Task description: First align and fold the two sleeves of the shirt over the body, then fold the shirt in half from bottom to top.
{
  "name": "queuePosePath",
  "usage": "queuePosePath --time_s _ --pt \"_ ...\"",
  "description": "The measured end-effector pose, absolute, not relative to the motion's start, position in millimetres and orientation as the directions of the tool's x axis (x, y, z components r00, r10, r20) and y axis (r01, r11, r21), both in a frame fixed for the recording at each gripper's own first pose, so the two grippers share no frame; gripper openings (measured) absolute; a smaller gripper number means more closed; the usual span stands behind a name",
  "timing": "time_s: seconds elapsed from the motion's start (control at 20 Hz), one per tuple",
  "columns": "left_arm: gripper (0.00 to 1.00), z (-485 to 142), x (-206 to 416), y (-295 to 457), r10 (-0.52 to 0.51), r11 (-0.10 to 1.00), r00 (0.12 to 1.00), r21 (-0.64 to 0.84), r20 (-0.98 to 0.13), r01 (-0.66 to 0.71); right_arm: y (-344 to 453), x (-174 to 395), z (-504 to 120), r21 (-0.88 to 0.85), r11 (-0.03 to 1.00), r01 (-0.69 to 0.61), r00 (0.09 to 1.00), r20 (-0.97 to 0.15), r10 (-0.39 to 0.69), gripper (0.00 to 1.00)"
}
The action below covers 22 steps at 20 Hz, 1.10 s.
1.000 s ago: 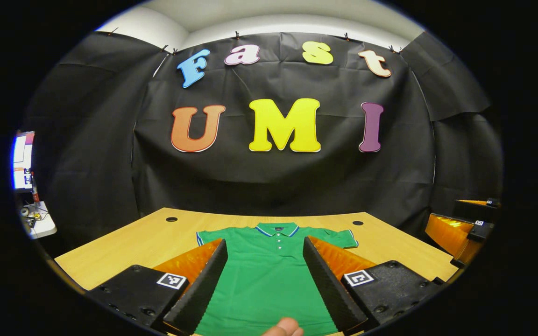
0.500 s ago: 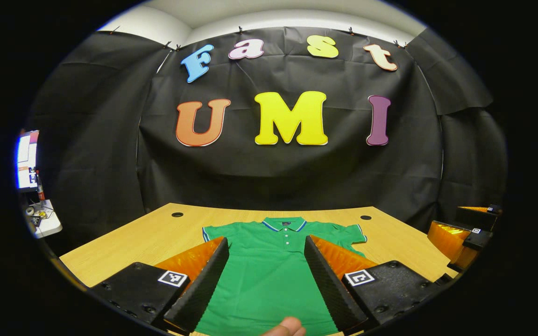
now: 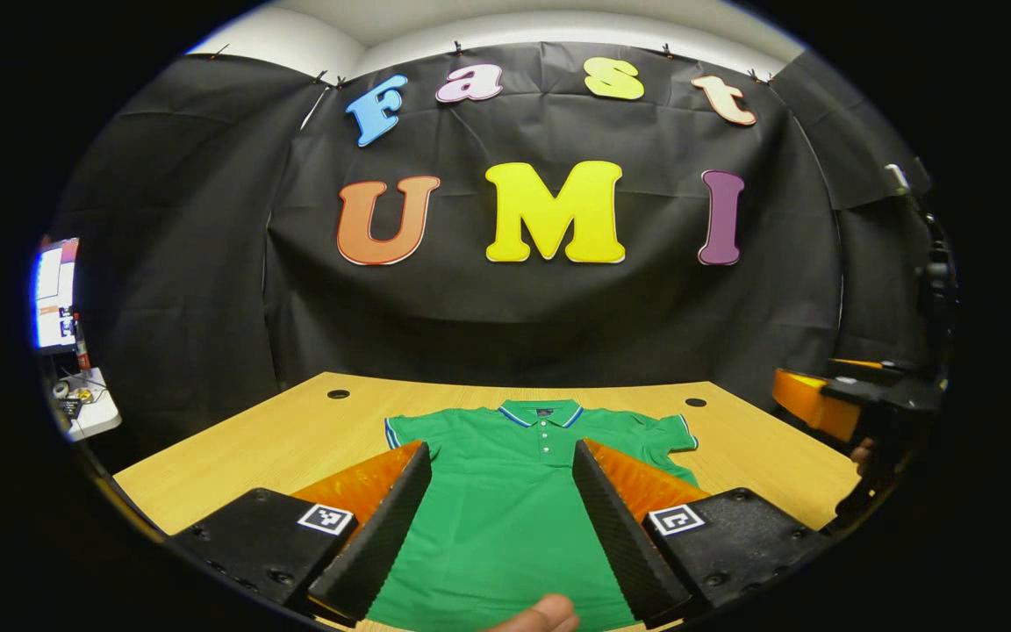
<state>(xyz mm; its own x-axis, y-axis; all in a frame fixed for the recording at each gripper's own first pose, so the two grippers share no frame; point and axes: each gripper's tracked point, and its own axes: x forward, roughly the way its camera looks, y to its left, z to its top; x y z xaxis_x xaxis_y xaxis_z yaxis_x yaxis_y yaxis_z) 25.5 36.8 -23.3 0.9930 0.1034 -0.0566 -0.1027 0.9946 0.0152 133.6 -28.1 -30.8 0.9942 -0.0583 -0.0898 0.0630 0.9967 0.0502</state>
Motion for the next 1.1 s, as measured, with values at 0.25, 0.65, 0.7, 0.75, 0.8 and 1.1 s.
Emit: queuePosePath --time_s 0.25,0.65,0.7,0.75,0.8,1.1 --pt "1.0 -31.6 33.0 39.8 0.109 0.994 0.992 0.011 -0.067 -0.108 -51.0 227.4 -65.7 0.006 0.996 0.091 0.978 -0.187 -0.088 0.95" --pt "1.0 -50.5 43.9 49.8 0.135 0.991 0.984 0.019 -0.118 -0.134 -62.2 323.9 -171.5 -0.006 0.995 0.103 0.901 -0.424 -0.096 0.96" --pt "1.0 -50.8 44.8 50.9 0.138 0.99 0.983 0.018 -0.119 -0.137 -60.0 328.3 -180.7 0.001 0.996 0.092 0.89 -0.449 -0.081 0.95" --pt "1.0 -50.5 45.4 50.9 0.14 0.99 0.983 0.017 -0.118 -0.138 -55.9 334.3 -188.2 0.013 0.996 0.083 0.882 -0.467 -0.068 0.96" --pt "1.0 -49.7 45.1 52.2 0.142 0.99 0.983 0.017 -0.116 -0.141 -55.0 340.6 -194.3 0.01 0.996 0.085 0.874 -0.481 -0.07 0.95" --pt "1.0 -52.0 47.3 56.7 0.152 0.988 0.981 0.015 -0.121 -0.151 -64.7 352.5 -226.4 0.076 0.984 0.158 0.803 -0.59 -0.083 0.83"
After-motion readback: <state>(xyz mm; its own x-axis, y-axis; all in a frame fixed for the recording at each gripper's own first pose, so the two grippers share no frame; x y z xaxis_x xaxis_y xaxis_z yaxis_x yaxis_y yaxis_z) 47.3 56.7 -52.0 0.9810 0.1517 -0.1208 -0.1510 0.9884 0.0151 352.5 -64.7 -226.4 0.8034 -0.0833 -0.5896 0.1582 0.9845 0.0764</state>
